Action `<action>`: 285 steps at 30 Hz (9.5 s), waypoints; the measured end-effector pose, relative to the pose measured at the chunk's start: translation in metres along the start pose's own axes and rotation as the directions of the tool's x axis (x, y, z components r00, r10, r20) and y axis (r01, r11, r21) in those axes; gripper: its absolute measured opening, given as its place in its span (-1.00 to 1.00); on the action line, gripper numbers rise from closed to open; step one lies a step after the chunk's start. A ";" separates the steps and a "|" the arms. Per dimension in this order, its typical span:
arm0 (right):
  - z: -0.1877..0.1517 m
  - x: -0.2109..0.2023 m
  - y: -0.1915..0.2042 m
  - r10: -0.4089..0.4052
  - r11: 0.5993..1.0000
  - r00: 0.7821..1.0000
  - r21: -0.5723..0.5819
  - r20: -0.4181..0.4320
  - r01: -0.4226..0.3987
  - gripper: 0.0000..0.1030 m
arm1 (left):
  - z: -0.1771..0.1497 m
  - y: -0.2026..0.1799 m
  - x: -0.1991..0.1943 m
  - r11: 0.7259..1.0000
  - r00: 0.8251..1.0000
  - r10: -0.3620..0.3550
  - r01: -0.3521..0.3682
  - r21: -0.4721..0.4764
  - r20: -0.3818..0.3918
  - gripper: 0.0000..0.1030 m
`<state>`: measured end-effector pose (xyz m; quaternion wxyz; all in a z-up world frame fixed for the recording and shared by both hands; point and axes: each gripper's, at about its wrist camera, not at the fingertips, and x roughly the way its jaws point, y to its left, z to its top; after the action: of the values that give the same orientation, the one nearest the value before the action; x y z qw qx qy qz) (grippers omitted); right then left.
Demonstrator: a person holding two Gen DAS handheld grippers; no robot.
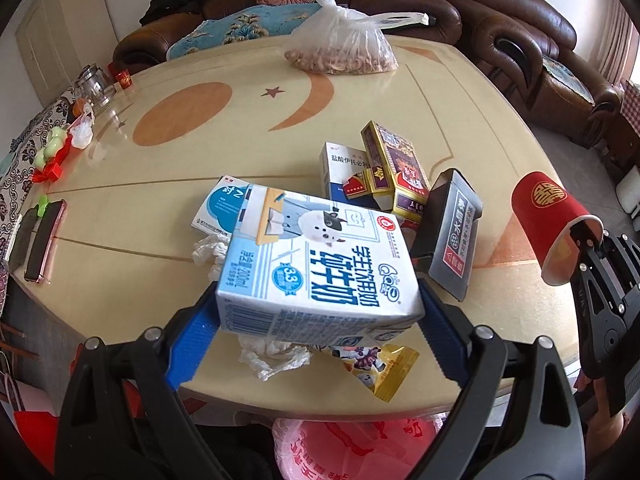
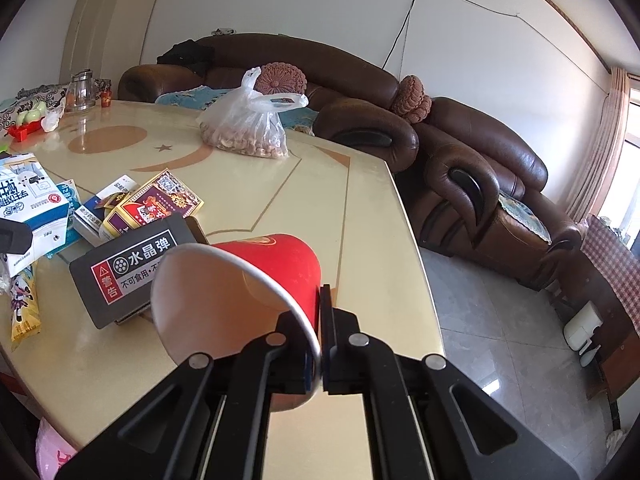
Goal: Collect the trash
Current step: 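Lift the milk carton and red cup and carry both over the pink bin, then open the left tool over the bin while the right tool releases the red cup, then move both open tools back over the table toward the remaining trash, then grasp the crumpled tissue with the left tool while the right tool grasps the snack wrapper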
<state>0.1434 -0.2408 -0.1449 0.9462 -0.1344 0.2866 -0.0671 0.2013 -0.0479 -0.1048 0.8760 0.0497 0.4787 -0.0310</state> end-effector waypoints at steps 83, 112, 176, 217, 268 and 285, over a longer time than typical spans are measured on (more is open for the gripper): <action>-0.085 -0.168 0.098 0.175 0.984 0.948 0.055 -0.265 -0.167 -0.94 | -0.173 0.032 -0.033 0.979 0.986 -0.124 0.140 0.148 -0.113 0.75; -0.176 -0.056 0.129 0.256 0.966 0.795 0.119 -0.550 -0.229 -0.94 | -0.225 0.000 0.120 0.974 0.894 -0.025 0.122 0.190 -0.446 0.75; -0.108 -0.122 0.106 0.383 0.914 0.806 0.055 -0.451 -0.403 0.55 | -0.146 0.057 -0.034 0.984 0.934 -0.046 0.102 0.143 -0.353 0.73; 0.093 -0.165 0.055 0.560 0.810 0.779 -0.011 -0.281 -0.586 0.74 | 0.015 0.086 -0.104 0.994 0.966 -0.069 0.087 0.064 -0.247 0.74; 0.045 0.004 0.183 0.501 0.612 0.592 -0.224 -0.632 -0.758 0.73 | 0.046 0.095 0.081 0.994 0.846 -0.096 0.052 -0.099 -0.524 0.74; 0.044 0.020 0.184 0.500 0.609 0.599 -0.238 -0.626 -0.757 -0.21 | 0.042 0.098 0.102 0.987 0.807 -0.140 0.070 -0.143 -0.573 0.37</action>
<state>0.1936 -0.0599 -0.1742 0.7298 -0.2283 0.5565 0.3249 0.3015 0.0443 -0.1626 0.6862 -0.0205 0.7263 -0.0352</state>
